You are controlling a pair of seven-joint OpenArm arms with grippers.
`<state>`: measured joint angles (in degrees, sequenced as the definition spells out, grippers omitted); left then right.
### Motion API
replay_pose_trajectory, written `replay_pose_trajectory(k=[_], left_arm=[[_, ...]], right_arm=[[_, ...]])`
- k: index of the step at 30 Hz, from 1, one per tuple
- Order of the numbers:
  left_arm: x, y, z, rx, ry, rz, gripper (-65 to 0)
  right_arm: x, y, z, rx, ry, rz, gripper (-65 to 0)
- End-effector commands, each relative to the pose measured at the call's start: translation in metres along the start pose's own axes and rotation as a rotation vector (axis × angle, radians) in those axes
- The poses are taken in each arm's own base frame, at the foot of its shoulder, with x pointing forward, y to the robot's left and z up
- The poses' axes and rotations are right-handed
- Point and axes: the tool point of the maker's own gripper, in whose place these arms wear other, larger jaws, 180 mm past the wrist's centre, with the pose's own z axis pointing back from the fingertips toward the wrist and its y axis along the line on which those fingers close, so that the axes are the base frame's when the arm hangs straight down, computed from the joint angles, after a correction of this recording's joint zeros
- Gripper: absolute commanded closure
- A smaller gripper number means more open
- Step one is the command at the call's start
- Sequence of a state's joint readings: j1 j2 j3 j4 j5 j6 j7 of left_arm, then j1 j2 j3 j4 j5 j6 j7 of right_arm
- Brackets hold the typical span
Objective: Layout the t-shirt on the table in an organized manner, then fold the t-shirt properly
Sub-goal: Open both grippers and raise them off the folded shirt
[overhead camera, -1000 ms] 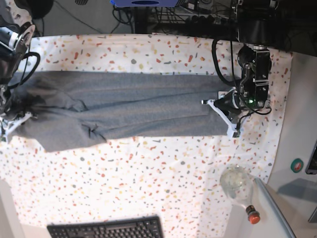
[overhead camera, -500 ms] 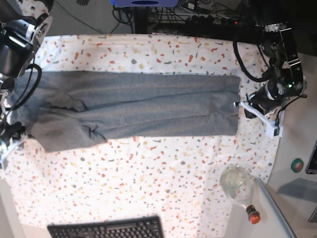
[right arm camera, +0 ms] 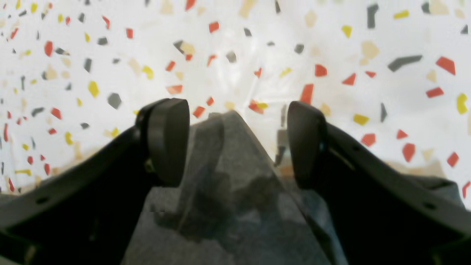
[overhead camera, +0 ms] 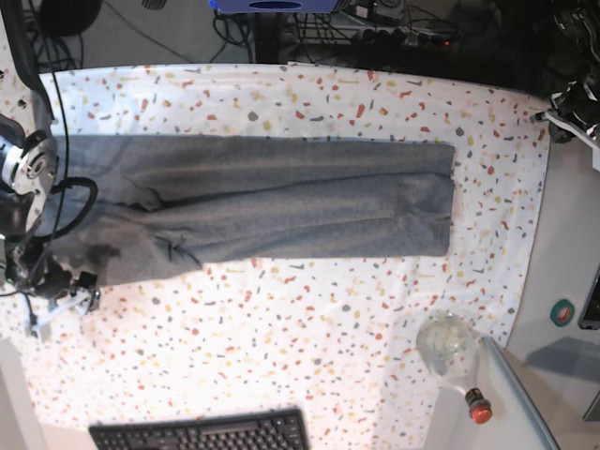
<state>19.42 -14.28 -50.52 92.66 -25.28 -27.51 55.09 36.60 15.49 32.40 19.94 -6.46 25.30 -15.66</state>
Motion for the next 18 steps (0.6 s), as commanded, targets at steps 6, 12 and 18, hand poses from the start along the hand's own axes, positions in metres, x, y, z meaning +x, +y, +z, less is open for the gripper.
replay_pose_trajectory(k=[6, 12, 18], left_arm=[[0.004, 0.006, 0.008, 0.006, -0.024, -0.031, 0.0], [0.0, 0.005, 0.007, 0.002, -0.016, -0.031, 0.0], [0.0, 0.004, 0.007, 0.002, -0.015, -0.028, 0.0]], right_arm=[[0.004, -0.013, -0.001, -0.106, -0.016, 0.121, -41.4], [0.002, -0.015, -0.002, -0.121, -0.017, 0.144, -34.1], [0.005, -0.014, -0.001, -0.121, -0.025, 0.143, 0.0]])
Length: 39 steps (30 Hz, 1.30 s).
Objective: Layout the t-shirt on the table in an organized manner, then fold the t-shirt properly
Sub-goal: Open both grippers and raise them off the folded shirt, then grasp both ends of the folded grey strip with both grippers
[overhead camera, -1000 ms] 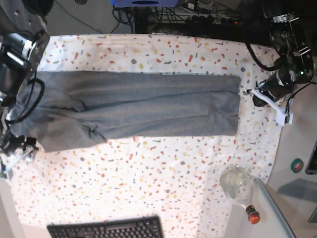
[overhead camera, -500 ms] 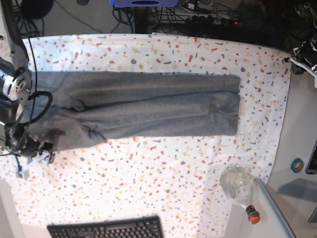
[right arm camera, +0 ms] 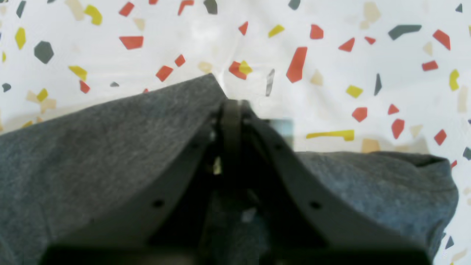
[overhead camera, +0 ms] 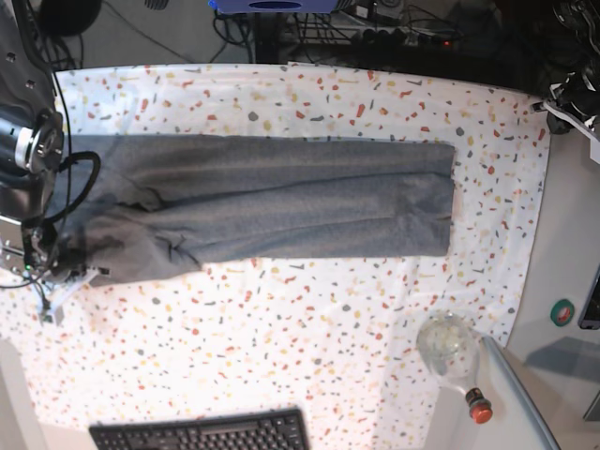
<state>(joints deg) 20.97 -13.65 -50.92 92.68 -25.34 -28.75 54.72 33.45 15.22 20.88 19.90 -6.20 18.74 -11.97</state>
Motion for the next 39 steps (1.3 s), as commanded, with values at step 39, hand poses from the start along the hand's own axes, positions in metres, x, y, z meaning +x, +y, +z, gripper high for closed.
replay_pose_trajectory(k=[39], left_arm=[[0.019, -0.013, -0.015, 0.025, 0.014, -0.132, 0.0]], right_arm=[[-0.043, 0.015, 0.125, -0.092, -0.04, 0.066, 0.0]])
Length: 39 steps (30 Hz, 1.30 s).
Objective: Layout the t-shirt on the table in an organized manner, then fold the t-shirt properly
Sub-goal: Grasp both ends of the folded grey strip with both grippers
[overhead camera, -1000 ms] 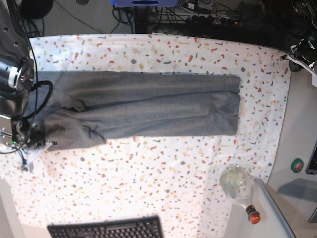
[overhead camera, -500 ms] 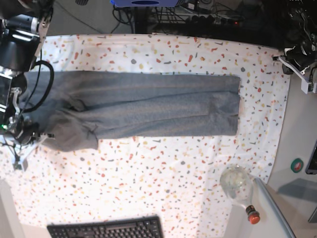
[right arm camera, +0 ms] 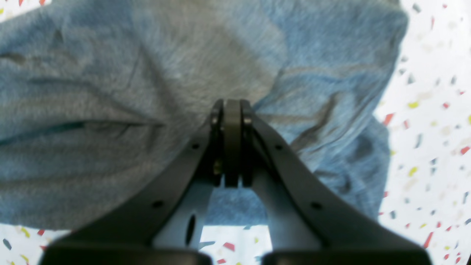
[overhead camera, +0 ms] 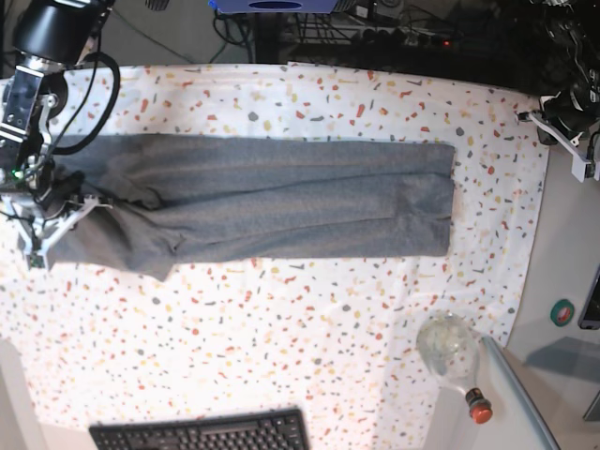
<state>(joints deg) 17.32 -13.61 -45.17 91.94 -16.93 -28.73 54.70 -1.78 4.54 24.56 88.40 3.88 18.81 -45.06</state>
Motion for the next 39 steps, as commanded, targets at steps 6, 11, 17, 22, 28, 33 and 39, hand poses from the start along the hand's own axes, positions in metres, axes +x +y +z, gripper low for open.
replay_pose_trajectory(k=[6, 11, 17, 22, 28, 33, 39], left_arm=[[0.012, 0.006, 0.005, 0.013, -0.035, -0.014, 0.0], [0.013, 0.007, 0.005, 0.015, -0.035, -0.016, 0.0], [0.013, 0.007, 0.005, 0.015, -0.035, -0.016, 0.0], [0.013, 0.007, 0.005, 0.015, -0.035, -0.016, 0.0], [0.013, 0.0, 0.002, -0.001, -0.029, -0.033, 0.0], [0.018, -0.024, -0.002, -0.049, -0.033, -0.086, 0.0], [0.046, -0.114, -0.01, -0.219, -0.107, -0.152, 0.0]], right_arm=[[0.007, -0.007, 0.004, -0.021, -0.054, -0.004, 0.0], [-0.005, -0.002, 0.008, -0.018, -0.045, -0.005, 0.0], [-0.022, -0.012, 0.006, -0.036, -0.012, -0.06, 0.0], [-0.026, -0.012, 0.005, -0.036, 0.001, -0.067, 0.0], [-0.033, -0.009, 0.007, -0.032, 0.05, -0.067, 0.0], [-0.003, -0.018, 0.039, -0.079, -0.067, -0.038, -15.0], [0.029, 0.01, 0.03, -0.012, -0.119, -0.01, -1.5]])
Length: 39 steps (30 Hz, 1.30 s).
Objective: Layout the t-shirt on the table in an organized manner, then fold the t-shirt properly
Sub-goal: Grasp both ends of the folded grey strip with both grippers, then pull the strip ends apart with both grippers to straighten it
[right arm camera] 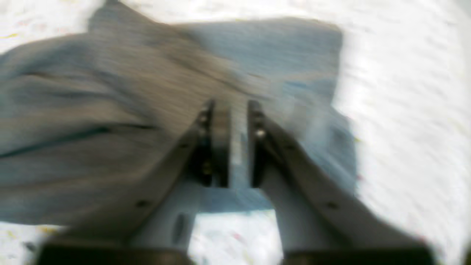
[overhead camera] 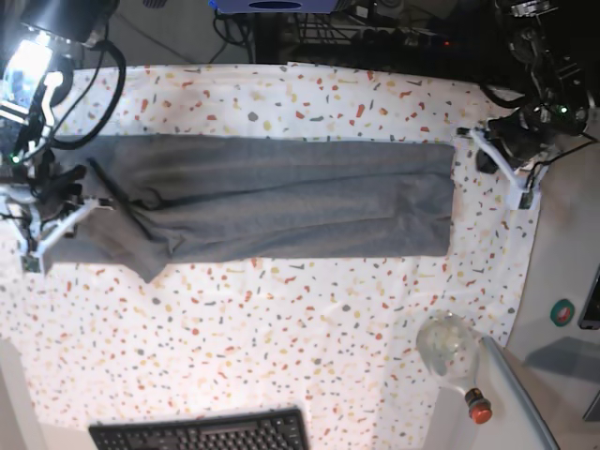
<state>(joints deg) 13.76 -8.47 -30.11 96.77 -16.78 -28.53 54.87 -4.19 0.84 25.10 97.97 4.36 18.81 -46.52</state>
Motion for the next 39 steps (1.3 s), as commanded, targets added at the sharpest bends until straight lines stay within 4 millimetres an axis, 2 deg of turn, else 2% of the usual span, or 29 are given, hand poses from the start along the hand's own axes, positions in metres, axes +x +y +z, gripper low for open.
replay_pose_trajectory(k=[1, 3, 5, 7, 10, 14, 16, 17, 19, 21, 24, 26, 28, 31, 33, 36, 39], left_arm=[[0.019, -0.011, -0.001, -0.022, -0.056, -0.007, 0.0], [0.033, -0.039, -0.011, -0.085, -0.088, 0.004, 0.0], [0.038, -0.061, -0.023, -0.138, -0.084, 0.01, 0.0], [0.033, -0.071, -0.038, -0.154, -0.045, 0.002, 0.0], [0.02, -0.074, -0.06, -0.12, -0.023, -0.007, 0.0], [0.005, -0.069, -0.07, -0.096, -0.001, -0.025, 0.0], [0.001, -0.052, -0.067, -0.069, 0.005, -0.019, 0.0], [0.0, -0.048, -0.065, -0.063, 0.002, -0.005, 0.0], [0.014, -0.037, -0.056, -0.049, -0.048, 0.024, 0.0], [0.031, -0.033, -0.045, -0.036, -0.105, 0.026, 0.0], [0.05, -0.036, -0.028, -0.025, -0.12, -0.011, 0.0], [0.059, -0.042, -0.018, -0.024, -0.135, -0.026, 0.0], [0.061, -0.046, -0.013, -0.023, -0.151, -0.02, 0.0], [0.058, -0.047, -0.012, -0.022, -0.146, -0.021, 0.0], [0.048, -0.048, -0.017, -0.034, -0.12, -0.005, 0.0], [0.037, -0.048, -0.026, -0.045, -0.117, 0.02, 0.0], [0.025, -0.047, -0.039, -0.055, -0.115, 0.05, 0.0]], right_arm=[[0.007, -0.001, -0.007, -0.001, -0.005, -0.005, 0.0], [0.0, 0.005, -0.025, 0.026, 0.038, -0.029, 0.0], [-0.011, 0.008, -0.039, 0.043, 0.061, -0.051, 0.0], [-0.021, 0.011, -0.048, 0.054, 0.067, -0.067, 0.0], [-0.041, 0.011, -0.056, 0.062, 0.106, -0.077, 0.0], [-0.067, 0.007, -0.059, 0.059, 0.168, -0.08, 0.0], [-0.07, 0.003, -0.058, 0.052, 0.174, -0.074, 0.0], [-0.07, 0.002, -0.057, 0.05, 0.172, -0.072, 0.0], [-0.06, -0.003, -0.055, 0.039, 0.148, -0.064, 0.0], [-0.04, -0.009, -0.047, 0.021, 0.093, -0.045, 0.0], [-0.015, -0.014, -0.033, -0.003, 0.011, -0.017, 0.0], [-0.007, -0.019, -0.029, -0.016, -0.012, -0.017, 0.0], [-0.001, -0.04, -0.029, -0.053, -0.022, -0.052, 0.0], [-0.007, -0.068, -0.044, -0.084, 0.019, -0.134, 0.0], [-0.012, -0.091, -0.053, -0.107, 0.051, -0.17, 0.0], [-0.016, -0.112, -0.064, -0.124, 0.054, -0.193, 0.0], [-0.025, -0.124, -0.068, -0.136, 0.064, -0.198, 0.0]])
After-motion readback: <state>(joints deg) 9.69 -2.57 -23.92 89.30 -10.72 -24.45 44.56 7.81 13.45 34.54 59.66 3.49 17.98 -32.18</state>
